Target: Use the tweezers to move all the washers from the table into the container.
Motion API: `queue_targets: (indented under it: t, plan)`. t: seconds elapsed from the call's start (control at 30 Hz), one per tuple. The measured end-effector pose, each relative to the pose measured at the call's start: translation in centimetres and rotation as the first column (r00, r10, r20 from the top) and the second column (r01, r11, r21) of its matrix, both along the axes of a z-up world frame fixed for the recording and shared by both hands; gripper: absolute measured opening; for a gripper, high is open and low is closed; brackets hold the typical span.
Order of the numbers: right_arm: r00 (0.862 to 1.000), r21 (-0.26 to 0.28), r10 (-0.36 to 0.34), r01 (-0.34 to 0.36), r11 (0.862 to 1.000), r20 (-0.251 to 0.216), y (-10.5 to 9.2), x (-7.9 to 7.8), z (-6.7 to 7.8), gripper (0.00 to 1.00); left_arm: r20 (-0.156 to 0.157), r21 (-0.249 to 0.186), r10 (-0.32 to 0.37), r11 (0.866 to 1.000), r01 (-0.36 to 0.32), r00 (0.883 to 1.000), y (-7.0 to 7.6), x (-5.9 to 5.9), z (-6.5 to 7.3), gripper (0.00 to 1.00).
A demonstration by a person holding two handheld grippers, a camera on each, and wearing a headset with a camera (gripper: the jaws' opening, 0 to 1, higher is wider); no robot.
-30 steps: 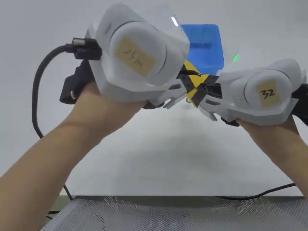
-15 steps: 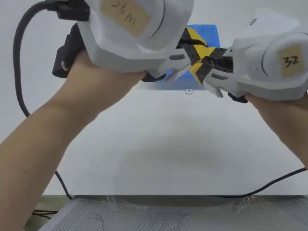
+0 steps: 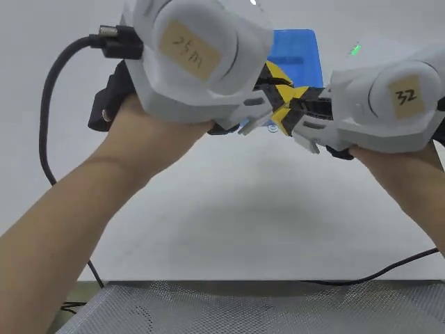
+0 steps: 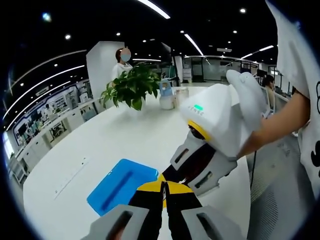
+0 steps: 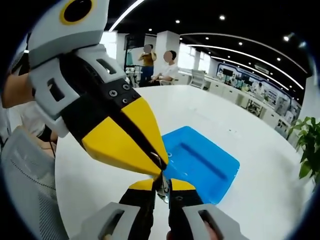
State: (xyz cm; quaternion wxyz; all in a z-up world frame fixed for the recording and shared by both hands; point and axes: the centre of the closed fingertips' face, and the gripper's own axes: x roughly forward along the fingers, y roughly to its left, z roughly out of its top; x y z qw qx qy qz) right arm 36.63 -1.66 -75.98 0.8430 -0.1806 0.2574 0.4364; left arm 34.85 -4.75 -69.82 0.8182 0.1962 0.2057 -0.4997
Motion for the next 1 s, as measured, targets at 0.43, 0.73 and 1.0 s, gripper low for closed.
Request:
queue_targets:
  t: [0.43,0.73,1.0]
  plan:
    - [0.999,0.003,-0.012,0.012,1.000,-0.037,-0.1,0.3,-1.2,0.06,-0.028,0.003,-0.016,1.000,0.016,0.999,-0.1,0.5,-1.1,0.00]
    - [0.999,-0.014,-0.007,0.006,1.000,-0.039,-0.1,0.2,-2.0,0.06,-0.023,0.030,-0.032,0.999,0.032,0.999,-0.1,0.4,-2.0,0.00]
    - [0.999,-0.008,-0.005,0.005,1.000,-0.048,0.0,0.4,-2.2,0.06,-0.008,0.045,-0.038,0.998,0.038,0.999,-0.1,0.7,-2.2,0.00]
